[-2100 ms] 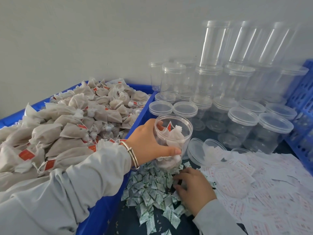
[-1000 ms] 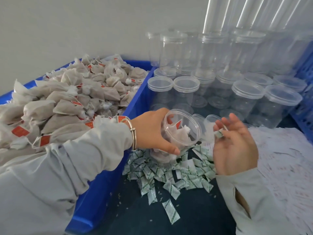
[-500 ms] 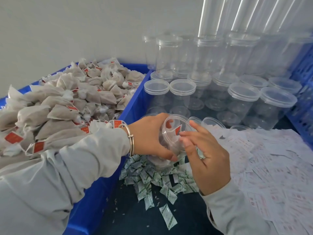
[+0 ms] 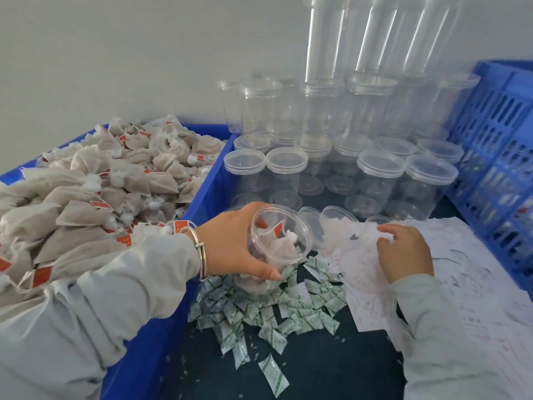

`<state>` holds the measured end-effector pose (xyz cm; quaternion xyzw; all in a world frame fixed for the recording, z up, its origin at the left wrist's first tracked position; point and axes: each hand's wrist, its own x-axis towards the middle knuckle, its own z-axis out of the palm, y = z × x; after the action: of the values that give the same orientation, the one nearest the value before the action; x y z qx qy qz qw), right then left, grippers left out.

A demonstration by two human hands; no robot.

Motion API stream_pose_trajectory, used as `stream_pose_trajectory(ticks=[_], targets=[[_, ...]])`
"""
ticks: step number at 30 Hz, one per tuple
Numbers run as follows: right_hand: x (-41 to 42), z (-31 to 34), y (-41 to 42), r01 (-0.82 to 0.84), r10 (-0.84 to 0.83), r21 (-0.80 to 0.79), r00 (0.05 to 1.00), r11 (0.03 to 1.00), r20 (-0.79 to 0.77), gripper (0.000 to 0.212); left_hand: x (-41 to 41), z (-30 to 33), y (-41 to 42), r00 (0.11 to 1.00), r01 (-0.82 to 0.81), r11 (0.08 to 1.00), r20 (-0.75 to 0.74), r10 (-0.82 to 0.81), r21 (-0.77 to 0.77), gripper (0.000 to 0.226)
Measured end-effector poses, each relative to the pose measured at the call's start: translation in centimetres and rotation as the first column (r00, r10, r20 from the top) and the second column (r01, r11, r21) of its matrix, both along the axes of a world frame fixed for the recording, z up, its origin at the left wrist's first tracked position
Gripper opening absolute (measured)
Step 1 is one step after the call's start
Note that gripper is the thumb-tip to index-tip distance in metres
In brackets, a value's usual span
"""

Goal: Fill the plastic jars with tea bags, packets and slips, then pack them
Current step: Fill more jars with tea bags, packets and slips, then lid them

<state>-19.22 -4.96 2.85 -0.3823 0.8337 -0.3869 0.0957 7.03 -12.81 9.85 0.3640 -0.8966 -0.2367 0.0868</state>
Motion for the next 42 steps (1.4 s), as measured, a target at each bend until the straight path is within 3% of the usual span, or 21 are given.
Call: stream_pose_trajectory(ticks=[3, 5, 10, 20, 28, 32, 36, 42], targets=[[-0.2, -0.7, -0.2, -0.018, 0.020, 0.207, 1.000, 0.978, -0.006, 0.036, -0.1, 0.2, 0.2, 1.000, 0.013, 1.000, -0.002, -0.013, 0.000, 0.105], [0.1, -0.9, -0.3, -0.033, 0.044, 0.249, 0.998, 0.968, -0.037, 0.038, -0.1, 0.3, 0.3, 1.000, 0.019, 1.000, -0.006, -0.019, -0.006, 0.105], [0.1, -0.7, -0.2, -0.017, 0.015, 0.171, 1.000, 0.985, 0.017, 0.043, -0.1, 0.3, 0.3, 1.000, 0.022, 1.000, -0.002, -0.022, -0.011, 0.106], [-0.2, -1.3, -0.3, 0.068, -0.066, -0.043, 0.996, 0.997, 0.059, 0.029, 0.0, 0.1, 0.2, 1.000, 0.022, 1.000, -0.004, -0.022, -0.004, 0.109], [-0.4, -1.3, -0.2, 0.182, -0.119, -0.234, 0.959, 0.955, 0.258, 0.016, 0.0, 0.0, 0.0, 1.000, 0.012, 1.000, 0.000, -0.012, 0.012, 0.108], [-0.4, -1.3, -0.3, 0.202, -0.110, -0.254, 0.936, 0.946, 0.334, 0.011, 0.1, -0.1, -0.1, 1.000, 0.011, 1.000, -0.001, -0.011, 0.016, 0.108], [-0.3, -1.3, -0.4, 0.200, -0.113, -0.263, 0.943, 0.944, 0.314, 0.006, 0.1, 0.0, 0.0, 1.000, 0.013, 1.000, -0.002, -0.013, 0.016, 0.106], [-1.3, -1.2, -0.3, 0.427, -0.280, -0.321, 0.866, 0.845, 0.414, 0.005, 0.0, 0.0, 0.0, 1.000, 0.016, 1.000, 0.001, -0.016, 0.014, 0.105]])
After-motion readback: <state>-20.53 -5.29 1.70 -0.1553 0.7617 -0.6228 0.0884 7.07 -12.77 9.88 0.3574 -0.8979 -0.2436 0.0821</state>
